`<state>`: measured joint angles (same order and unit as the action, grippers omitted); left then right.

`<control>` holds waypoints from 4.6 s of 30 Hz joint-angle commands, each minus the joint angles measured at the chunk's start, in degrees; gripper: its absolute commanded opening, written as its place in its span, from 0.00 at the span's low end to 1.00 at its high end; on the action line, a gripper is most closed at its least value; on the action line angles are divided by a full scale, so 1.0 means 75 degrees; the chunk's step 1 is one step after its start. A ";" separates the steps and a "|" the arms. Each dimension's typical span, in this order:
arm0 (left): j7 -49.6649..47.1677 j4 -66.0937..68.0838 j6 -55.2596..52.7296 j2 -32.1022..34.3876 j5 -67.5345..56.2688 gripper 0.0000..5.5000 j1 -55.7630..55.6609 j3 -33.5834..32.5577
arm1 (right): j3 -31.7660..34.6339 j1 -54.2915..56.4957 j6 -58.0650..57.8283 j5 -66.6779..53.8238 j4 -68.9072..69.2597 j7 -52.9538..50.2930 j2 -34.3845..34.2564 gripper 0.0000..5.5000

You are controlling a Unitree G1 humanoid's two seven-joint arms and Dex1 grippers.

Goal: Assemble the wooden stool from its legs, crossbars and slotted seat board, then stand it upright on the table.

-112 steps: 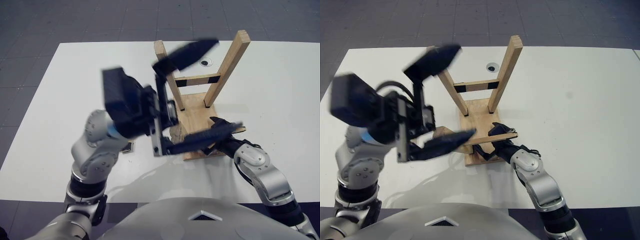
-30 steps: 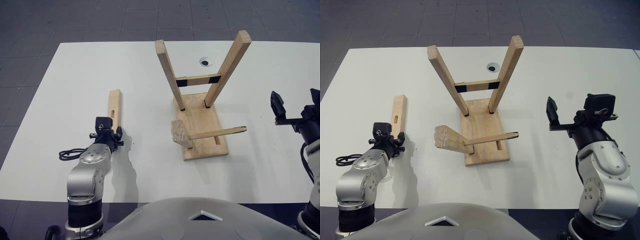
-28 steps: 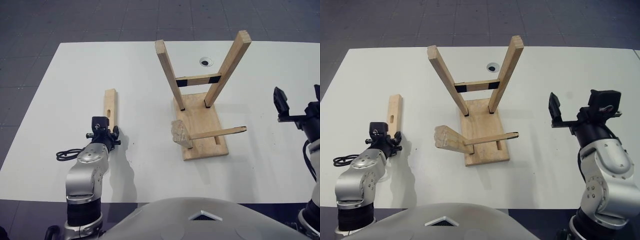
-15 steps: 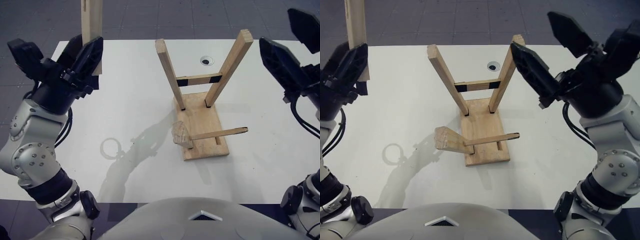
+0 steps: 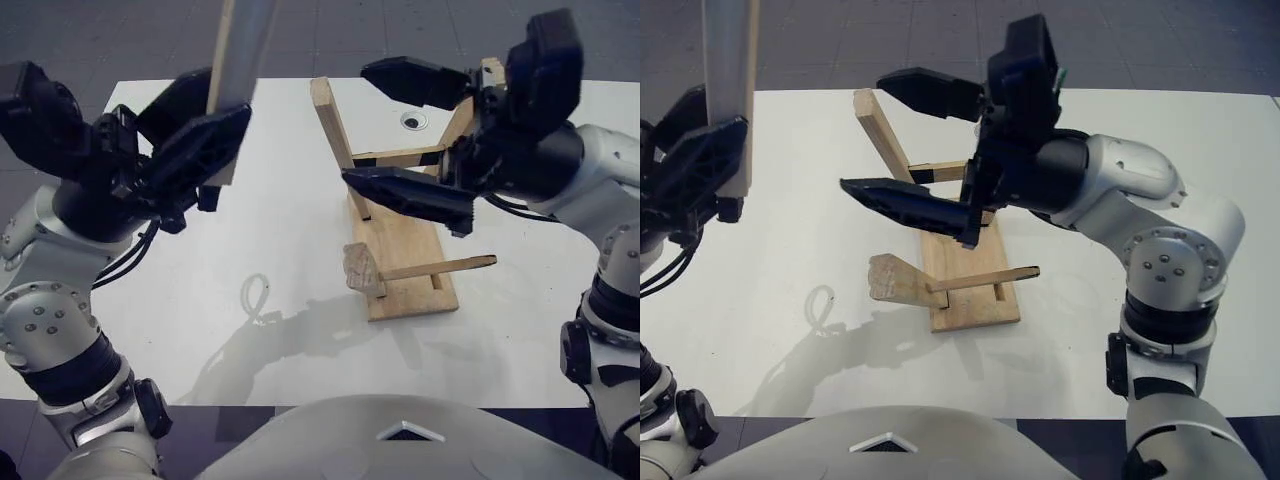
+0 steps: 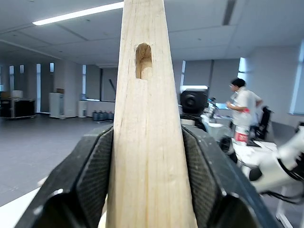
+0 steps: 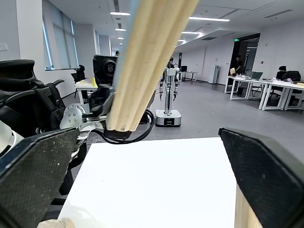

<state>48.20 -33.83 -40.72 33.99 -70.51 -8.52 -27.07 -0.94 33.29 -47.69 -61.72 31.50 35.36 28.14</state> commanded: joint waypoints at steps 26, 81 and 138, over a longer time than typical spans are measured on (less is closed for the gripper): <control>0.0511 -0.0150 0.1146 0.0308 0.0824 0.38 0.0384 0.1088 | -0.1171 0.1709 -0.0319 0.0657 -0.0910 -0.0163 -0.1648 0.73; 0.2674 0.0413 0.1578 0.1240 0.1501 1.00 0.2352 0.0442 | 0.4290 -0.4108 0.1376 0.0743 -0.1372 0.4502 0.2648 0.38; 0.2824 0.0051 0.1700 0.1296 0.1438 1.00 0.2699 0.0386 | 0.0471 -0.4795 0.7101 0.4112 -0.3332 0.6051 0.1350 0.38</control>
<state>69.41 -33.02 -28.50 43.07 -60.01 11.86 -23.81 2.09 -2.46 4.96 -30.68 5.62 81.35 38.47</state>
